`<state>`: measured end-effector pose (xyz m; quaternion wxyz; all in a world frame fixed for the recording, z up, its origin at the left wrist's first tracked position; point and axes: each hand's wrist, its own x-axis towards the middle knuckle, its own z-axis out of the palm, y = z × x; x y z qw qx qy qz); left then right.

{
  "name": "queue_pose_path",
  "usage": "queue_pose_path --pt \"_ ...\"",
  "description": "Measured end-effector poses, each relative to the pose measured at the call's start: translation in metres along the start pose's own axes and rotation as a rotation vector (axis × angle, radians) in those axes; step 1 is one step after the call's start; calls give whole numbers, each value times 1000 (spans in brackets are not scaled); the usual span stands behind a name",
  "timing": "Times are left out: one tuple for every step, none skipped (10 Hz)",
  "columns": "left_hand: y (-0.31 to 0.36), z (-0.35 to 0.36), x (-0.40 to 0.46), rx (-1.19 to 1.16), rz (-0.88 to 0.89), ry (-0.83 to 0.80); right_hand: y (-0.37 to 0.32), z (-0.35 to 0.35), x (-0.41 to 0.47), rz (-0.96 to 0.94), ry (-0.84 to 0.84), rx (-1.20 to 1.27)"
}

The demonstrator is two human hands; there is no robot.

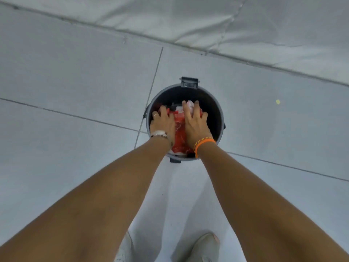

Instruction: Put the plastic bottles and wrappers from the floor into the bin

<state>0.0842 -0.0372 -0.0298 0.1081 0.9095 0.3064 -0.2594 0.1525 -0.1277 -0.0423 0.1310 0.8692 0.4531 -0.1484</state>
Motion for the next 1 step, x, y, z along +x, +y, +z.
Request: queue_pose_path --pt "-11 -14 -26 32 155 181 8 -21 -17 -28 28 135"
